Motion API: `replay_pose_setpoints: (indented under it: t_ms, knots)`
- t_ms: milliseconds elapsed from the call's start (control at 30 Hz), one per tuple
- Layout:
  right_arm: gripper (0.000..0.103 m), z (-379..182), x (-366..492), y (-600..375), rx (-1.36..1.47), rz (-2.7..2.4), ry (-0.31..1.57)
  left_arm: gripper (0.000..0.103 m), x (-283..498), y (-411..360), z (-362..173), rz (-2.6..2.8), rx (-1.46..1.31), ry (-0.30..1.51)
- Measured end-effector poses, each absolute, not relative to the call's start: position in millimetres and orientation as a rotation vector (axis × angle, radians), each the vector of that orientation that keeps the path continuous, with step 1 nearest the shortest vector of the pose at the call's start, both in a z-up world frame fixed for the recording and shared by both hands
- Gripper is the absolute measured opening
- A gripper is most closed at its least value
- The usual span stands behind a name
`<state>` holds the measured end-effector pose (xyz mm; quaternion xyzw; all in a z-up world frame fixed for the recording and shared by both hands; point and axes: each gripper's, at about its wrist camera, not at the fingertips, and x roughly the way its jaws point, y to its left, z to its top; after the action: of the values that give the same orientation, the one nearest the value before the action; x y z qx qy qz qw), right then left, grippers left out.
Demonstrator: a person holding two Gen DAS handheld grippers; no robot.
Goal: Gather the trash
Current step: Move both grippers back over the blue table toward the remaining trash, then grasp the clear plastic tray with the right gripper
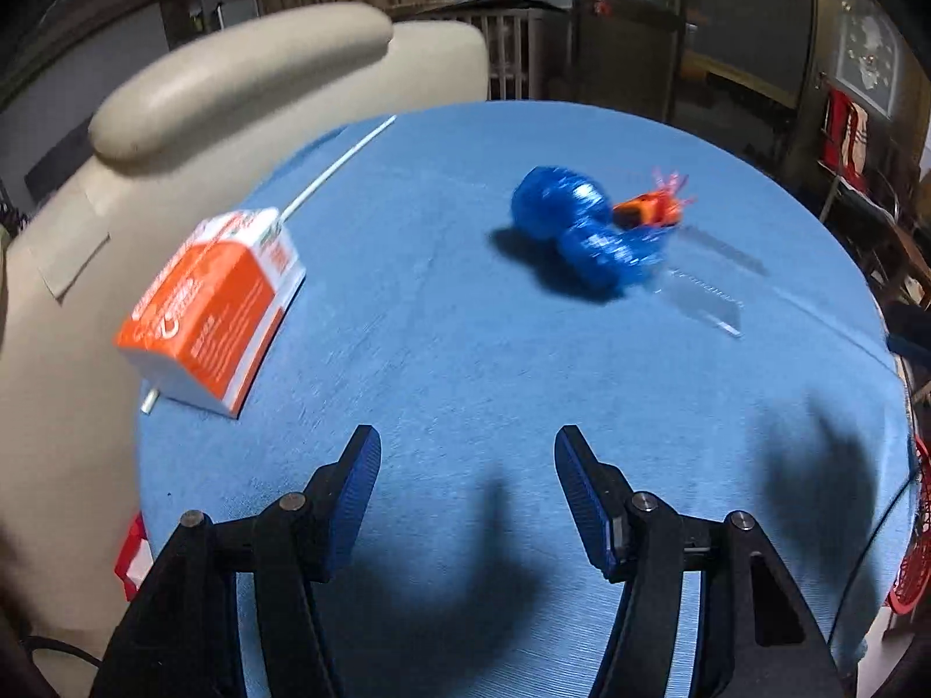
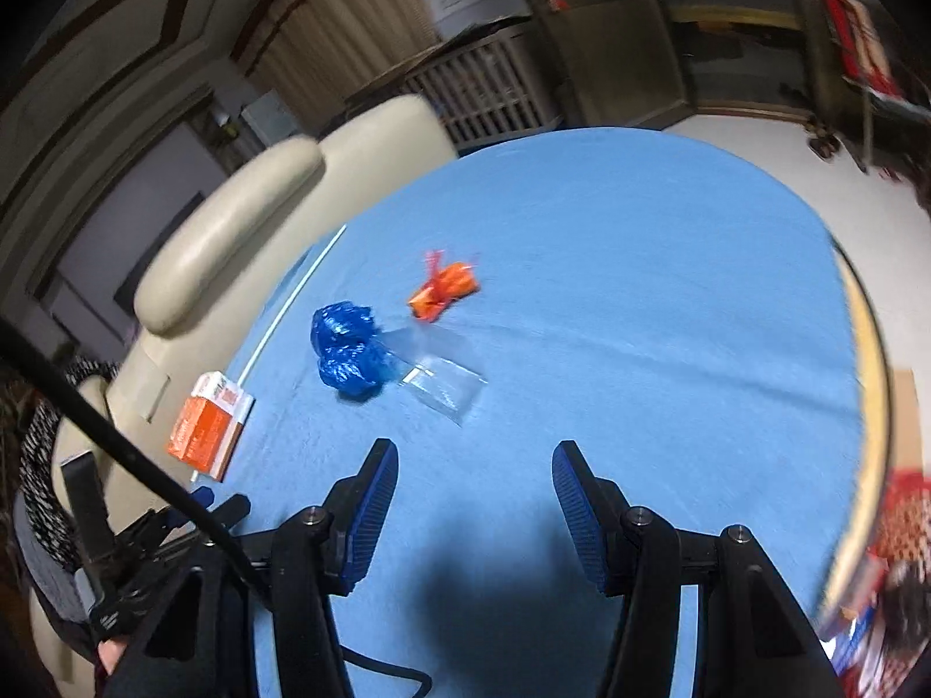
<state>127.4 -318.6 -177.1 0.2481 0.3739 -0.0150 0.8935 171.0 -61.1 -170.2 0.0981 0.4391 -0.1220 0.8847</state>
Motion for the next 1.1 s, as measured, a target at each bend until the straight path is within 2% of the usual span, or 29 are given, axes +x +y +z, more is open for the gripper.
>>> replay_pose_setpoints:
  t_ms: [267,333,433,633,1100]
  knots:
    - [0.059,-194,218,-289,0.333,0.020,0.875,0.063,194,-37,-188,-0.262,0.151,0.964]
    - [0.059,-194,231,-290,0.328,0.027,0.873,0.063,201,-30,-189,-0.258,0.128,0.968]
    - [0.065,-193,246,-293,0.337,0.036,0.859,0.063,209,-23,-189,-0.252,0.101,0.973]
    - [0.065,-203,278,-306,0.420,0.067,0.871,0.063,227,-23,-190,-0.271,0.058,0.999]
    - [0.067,-213,266,-253,0.214,0.172,0.893,0.063,254,-29,-185,-0.276,0.009,1.007]
